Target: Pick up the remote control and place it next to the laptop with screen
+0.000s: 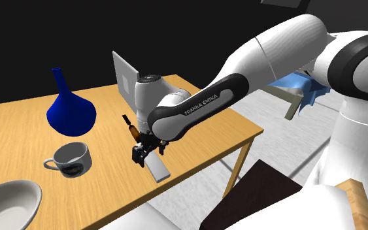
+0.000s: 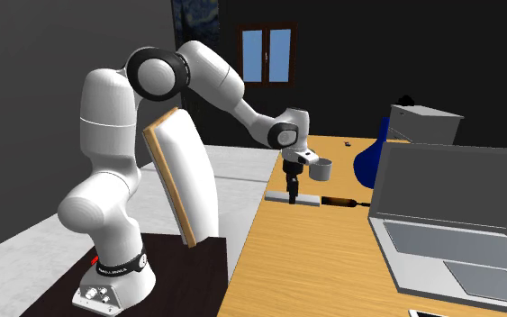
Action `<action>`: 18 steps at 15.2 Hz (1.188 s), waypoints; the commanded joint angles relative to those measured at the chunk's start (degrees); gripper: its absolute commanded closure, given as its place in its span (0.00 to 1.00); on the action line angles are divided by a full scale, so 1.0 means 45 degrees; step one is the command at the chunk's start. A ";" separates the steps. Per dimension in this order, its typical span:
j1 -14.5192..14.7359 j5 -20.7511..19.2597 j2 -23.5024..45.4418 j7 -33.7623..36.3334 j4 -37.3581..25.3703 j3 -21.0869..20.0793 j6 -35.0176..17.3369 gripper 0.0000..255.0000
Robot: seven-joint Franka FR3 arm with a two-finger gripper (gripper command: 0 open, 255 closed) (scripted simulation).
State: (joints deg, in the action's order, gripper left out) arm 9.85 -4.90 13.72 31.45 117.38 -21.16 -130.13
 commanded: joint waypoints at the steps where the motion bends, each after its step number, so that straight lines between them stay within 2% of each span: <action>1: 0.0001 -0.0002 0.0002 0.0002 0.0003 0.0000 -0.0007 0.00; 3: 0.0001 -0.0001 0.0002 0.0002 0.0002 0.0000 -0.0005 0.00; 4: 0.0001 -0.0001 0.0002 0.0002 0.0002 0.0000 -0.0005 1.00; 13: 0.0001 -0.0002 0.0002 0.0002 0.0003 0.0000 -0.0007 1.00; 18: -0.0064 0.0245 -0.0483 -0.0153 -0.0302 -0.0074 0.0748 1.00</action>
State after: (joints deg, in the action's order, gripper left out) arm 9.62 -4.17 12.36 30.88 115.93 -21.35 -127.43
